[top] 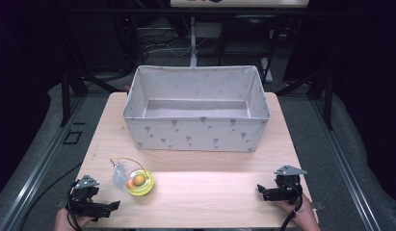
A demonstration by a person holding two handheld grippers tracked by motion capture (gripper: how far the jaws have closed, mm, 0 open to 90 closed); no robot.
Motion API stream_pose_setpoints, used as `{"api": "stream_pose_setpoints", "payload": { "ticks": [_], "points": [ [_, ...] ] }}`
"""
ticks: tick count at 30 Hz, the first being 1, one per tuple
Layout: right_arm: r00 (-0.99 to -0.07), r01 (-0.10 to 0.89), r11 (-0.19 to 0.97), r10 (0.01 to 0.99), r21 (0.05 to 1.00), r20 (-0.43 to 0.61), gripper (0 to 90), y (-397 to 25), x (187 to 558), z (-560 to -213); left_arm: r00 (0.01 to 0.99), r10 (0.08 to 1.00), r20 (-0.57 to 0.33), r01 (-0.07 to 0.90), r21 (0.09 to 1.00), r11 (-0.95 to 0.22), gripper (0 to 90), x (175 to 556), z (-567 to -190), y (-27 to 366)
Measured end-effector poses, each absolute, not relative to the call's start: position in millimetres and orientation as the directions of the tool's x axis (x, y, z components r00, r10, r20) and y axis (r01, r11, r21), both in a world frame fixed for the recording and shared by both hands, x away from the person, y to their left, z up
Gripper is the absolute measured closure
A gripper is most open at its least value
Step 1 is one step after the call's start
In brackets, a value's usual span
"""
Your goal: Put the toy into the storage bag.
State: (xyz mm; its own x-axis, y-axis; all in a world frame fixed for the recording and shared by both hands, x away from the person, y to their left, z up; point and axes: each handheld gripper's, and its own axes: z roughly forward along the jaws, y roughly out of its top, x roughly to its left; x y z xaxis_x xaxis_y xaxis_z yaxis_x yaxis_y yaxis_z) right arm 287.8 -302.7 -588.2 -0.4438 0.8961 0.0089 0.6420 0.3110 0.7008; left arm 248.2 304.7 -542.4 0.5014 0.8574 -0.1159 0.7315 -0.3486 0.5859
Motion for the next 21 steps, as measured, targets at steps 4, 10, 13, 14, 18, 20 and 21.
{"api": "stream_pose_setpoints", "payload": {
  "ticks": [4,10,13,14,18,20,21],
  "points": [
    [-0.444,0.642,0.311,0.896,0.701,0.009,0.0,-302.8,287.8,-588.2,0.505,0.856,-0.113,0.731,0.583,-0.354,0.3,249.0,-541.8,303.4],
    [-0.443,0.642,0.311,0.896,0.701,0.008,0.0,-302.7,287.6,-588.1,0.509,0.856,-0.09,0.736,0.561,-0.379,0.3,249.5,-538.9,301.9],
    [-0.443,0.642,0.311,0.896,0.701,0.008,0.0,-302.7,287.6,-588.2,0.507,0.857,-0.093,0.739,0.558,-0.377,0.3,248.3,-533.6,302.7],
    [-0.443,0.642,0.311,0.896,0.701,0.008,0.0,-302.7,287.6,-588.2,0.507,0.857,-0.093,0.739,0.558,-0.377,0.3,248.3,-533.6,302.7],
    [-0.438,0.645,0.309,0.899,0.699,0.007,0.0,-302.3,287.3,-588.0,0.505,0.858,-0.099,0.753,0.536,-0.382,0.3,251.1,-527.8,303.2],
    [-0.438,0.644,0.308,0.899,0.7,0.008,0.0,-302.4,287.6,-588.1,0.51,0.854,-0.102,0.748,0.543,-0.382,0.3,251.2,-521.3,304.2],
    [-0.438,0.644,0.308,0.899,0.7,0.008,0.0,-302.4,287.6,-588.2,0.515,0.851,-0.104,0.746,0.542,-0.386,0.3,251.6,-517.3,304.6]
  ]
}}
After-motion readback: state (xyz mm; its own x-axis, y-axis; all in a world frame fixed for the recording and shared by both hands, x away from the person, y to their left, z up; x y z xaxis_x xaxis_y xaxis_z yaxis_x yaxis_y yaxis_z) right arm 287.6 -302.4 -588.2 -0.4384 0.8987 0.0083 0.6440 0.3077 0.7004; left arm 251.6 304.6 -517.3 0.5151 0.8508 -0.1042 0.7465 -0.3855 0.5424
